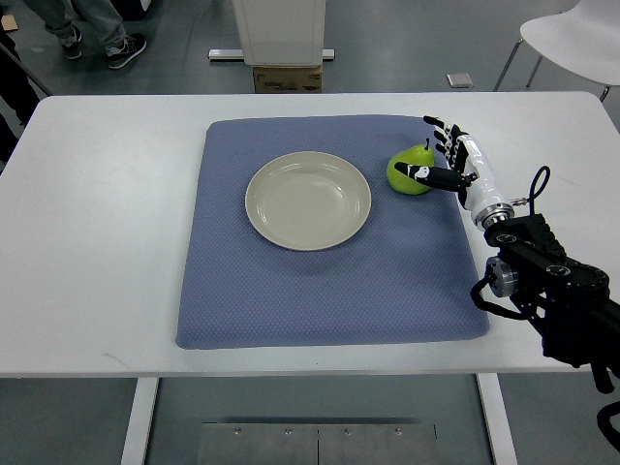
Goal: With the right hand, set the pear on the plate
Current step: 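Close the right hand fingers around the green pear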
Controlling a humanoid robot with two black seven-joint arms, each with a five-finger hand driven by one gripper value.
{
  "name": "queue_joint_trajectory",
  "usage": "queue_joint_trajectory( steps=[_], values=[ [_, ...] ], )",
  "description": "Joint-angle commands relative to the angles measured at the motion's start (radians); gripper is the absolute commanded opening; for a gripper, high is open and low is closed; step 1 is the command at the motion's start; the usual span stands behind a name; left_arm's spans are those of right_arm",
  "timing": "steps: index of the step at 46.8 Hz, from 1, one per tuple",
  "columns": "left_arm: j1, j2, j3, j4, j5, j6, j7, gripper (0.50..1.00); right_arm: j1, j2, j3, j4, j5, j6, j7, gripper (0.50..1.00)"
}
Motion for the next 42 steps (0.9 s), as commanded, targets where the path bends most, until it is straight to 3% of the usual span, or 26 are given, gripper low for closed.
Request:
queue_joint_trajectory(
  steps=[1, 35, 42],
  values=[
    [0.000, 0.000, 0.000, 0.000, 0.000, 0.000, 0.000, 1.000, 0.000, 0.002, -0.012, -0.002, 0.000, 0.000, 0.001, 1.000],
    [0.000, 0.000, 0.000, 0.000, 0.000, 0.000, 0.000, 1.000, -0.017, 0.031, -0.078, -0.016, 0.000, -0.038, 0.026, 0.991],
    [0.000, 0.000, 0.000, 0.000, 0.000, 0.000, 0.000, 1.000, -0.017, 0.045, -0.095, -0.039, 0.000, -0.054, 0.026, 0.893]
  ],
)
